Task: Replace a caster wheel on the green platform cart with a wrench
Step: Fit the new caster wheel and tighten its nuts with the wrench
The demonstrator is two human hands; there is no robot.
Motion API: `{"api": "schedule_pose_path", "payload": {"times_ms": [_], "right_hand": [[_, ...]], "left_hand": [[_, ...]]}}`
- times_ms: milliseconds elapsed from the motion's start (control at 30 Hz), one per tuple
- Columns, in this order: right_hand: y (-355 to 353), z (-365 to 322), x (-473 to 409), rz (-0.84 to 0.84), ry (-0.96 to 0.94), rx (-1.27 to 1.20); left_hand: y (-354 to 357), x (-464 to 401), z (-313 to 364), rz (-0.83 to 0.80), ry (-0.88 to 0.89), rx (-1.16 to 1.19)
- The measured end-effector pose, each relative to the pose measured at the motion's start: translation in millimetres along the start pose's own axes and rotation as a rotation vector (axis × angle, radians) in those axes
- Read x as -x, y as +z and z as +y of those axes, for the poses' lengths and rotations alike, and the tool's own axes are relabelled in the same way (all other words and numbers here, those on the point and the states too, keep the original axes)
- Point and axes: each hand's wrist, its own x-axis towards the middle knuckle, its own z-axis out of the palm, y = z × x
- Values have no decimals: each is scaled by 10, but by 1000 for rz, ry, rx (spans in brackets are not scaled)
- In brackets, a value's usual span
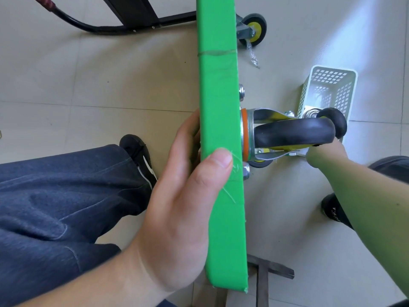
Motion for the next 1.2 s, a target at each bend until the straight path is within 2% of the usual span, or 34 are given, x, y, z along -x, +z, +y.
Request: {"api": "schedule_pose_path", "payload": {"times_ms": [233, 433, 800, 1000, 1200], "right_hand": [[-236, -39, 221, -141, 42, 64], [-456, -84, 402, -235, 23, 53], [-1155, 67, 962, -35, -8, -212], [-1721, 215, 1347, 77, 11, -439], [-2035, 69, 2306, 105, -172, -901]], "left_hand": [[-3, -29, 20, -58, -19, -1], [-19, -55, -15, -36, -47, -13], [-16, -61, -14, 6, -30, -57], [6, -37, 28, 15, -30, -44], [-18, -45, 12, 37, -23, -110]]}}
